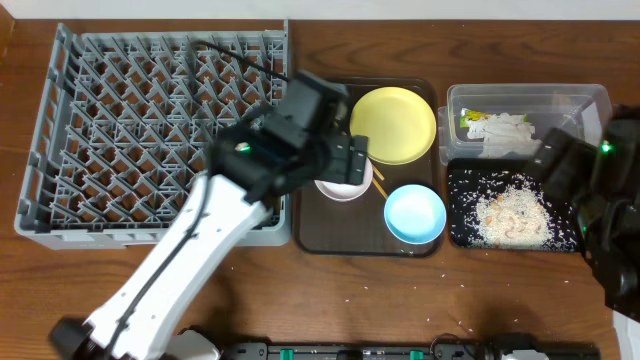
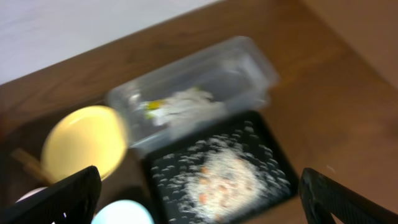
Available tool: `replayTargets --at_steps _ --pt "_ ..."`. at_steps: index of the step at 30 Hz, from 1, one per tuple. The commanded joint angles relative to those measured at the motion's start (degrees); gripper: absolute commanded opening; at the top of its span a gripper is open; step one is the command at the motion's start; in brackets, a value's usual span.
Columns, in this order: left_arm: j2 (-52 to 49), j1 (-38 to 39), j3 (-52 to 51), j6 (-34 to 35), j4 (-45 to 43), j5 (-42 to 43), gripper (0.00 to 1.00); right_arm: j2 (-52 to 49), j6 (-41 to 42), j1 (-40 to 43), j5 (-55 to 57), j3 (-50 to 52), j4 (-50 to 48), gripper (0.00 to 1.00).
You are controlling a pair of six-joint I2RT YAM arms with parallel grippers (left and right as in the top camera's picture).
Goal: Sort waste into correct bins and load items into the dishwasher
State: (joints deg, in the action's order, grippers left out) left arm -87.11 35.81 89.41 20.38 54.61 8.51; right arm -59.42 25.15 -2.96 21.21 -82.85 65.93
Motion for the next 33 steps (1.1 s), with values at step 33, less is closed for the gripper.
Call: replayTargets --at_steps 33 --pt "-24.92 11.13 0.07 13.64 -5.29 1.38 0.72 -11.08 5.68 6.47 2.29 -0.17 1.18 0.99"
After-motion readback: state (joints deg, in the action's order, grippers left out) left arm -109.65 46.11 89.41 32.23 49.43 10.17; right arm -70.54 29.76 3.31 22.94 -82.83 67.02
